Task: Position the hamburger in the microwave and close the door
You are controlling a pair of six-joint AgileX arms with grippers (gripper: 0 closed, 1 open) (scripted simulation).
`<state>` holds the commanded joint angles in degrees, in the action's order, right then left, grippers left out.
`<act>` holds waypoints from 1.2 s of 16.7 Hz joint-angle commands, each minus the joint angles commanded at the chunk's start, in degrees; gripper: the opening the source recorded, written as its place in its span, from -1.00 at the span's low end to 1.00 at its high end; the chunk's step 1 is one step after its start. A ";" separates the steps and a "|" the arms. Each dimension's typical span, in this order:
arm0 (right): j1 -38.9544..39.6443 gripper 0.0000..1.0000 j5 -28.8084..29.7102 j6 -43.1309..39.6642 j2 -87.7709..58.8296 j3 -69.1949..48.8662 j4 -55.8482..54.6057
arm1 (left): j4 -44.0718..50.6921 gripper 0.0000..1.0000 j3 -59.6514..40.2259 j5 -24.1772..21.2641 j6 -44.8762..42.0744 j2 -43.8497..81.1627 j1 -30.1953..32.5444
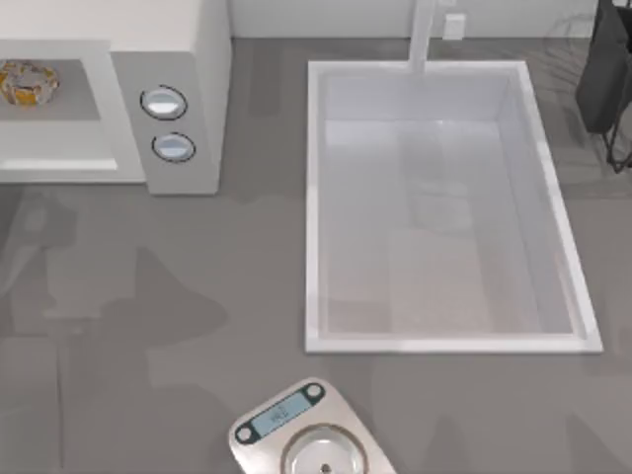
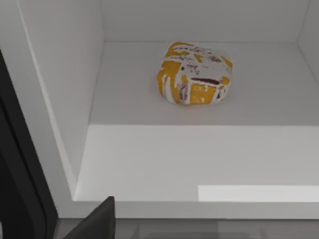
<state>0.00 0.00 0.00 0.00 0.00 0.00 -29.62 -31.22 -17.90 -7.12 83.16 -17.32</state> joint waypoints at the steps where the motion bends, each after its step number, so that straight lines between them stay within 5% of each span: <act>1: 0.00 1.00 0.00 0.00 0.00 0.00 0.00 | 0.00 1.00 0.00 0.00 0.00 0.00 0.00; 9: 0.00 1.00 0.00 0.00 0.00 0.00 0.00 | 4.21 1.00 4.69 2.85 1.06 -11.28 2.74; 20: 0.00 1.00 0.00 0.00 0.00 0.00 0.00 | 24.14 1.00 25.45 13.92 5.59 -68.85 13.65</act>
<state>0.00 0.00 0.00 0.00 0.00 0.00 -5.48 -5.77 -3.99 -1.54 14.32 -3.67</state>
